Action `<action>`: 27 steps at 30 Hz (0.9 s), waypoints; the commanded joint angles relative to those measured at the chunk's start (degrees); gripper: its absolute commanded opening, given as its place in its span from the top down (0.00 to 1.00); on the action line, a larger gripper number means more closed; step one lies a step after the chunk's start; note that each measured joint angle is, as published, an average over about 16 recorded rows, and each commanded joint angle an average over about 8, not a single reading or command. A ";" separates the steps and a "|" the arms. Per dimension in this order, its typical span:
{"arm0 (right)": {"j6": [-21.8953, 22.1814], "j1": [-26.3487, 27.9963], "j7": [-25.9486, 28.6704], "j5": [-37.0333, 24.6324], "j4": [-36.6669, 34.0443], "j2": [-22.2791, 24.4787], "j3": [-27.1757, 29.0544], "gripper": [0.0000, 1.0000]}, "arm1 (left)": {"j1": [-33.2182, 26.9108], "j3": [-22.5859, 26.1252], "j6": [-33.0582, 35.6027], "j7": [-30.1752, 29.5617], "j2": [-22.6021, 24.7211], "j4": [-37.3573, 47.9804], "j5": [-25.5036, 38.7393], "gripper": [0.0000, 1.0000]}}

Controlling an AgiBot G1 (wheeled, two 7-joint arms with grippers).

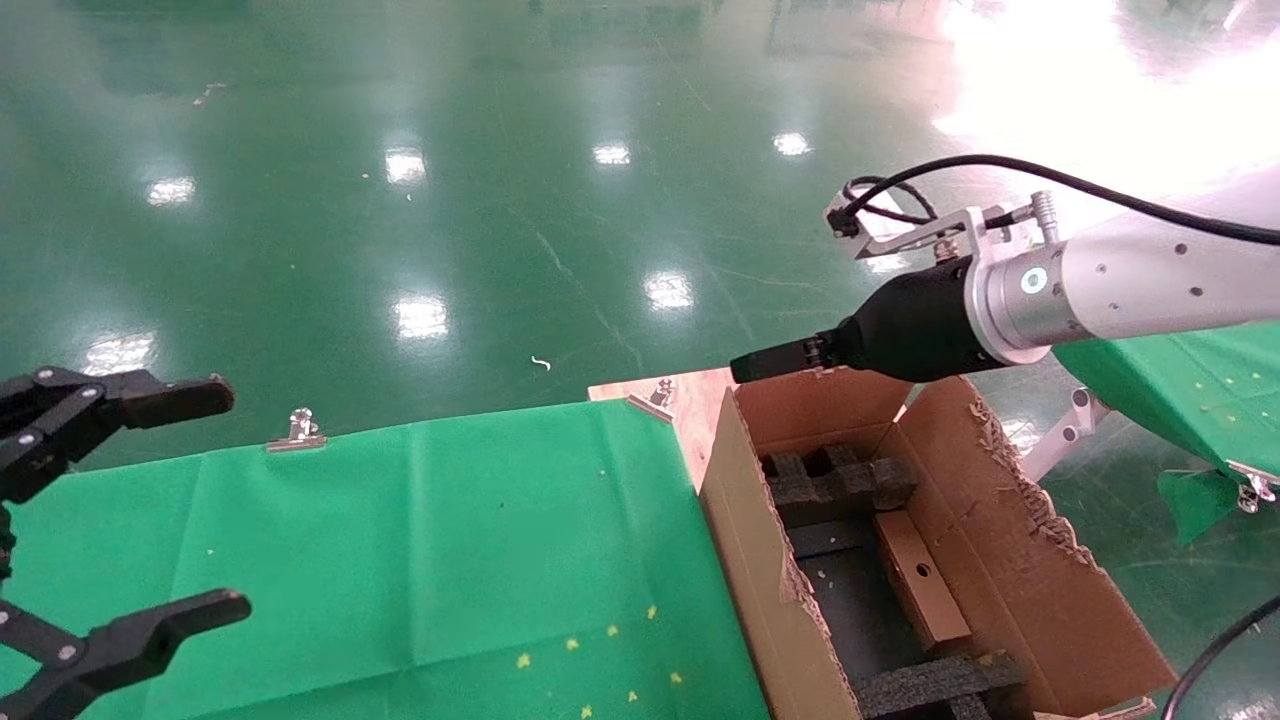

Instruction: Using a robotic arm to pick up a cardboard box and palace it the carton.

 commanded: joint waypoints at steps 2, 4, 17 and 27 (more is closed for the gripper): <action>-0.30 0.18 -0.20 0.66 -0.01 0.05 0.20 0.00 | 0.00 0.00 0.00 0.00 0.00 0.00 0.00 0.00; -0.14 -0.14 0.02 0.08 -0.08 0.01 0.09 0.00 | 0.00 0.00 0.00 0.00 0.00 0.00 0.00 0.00; -5.38 -9.64 -12.88 5.81 -0.80 -0.44 12.83 0.00 | 0.00 0.01 0.00 0.00 0.00 0.01 -0.01 0.00; -11.51 -20.01 -27.76 12.90 -1.58 -0.90 27.37 0.00 | 0.00 0.01 0.00 0.01 0.00 0.01 -0.01 0.00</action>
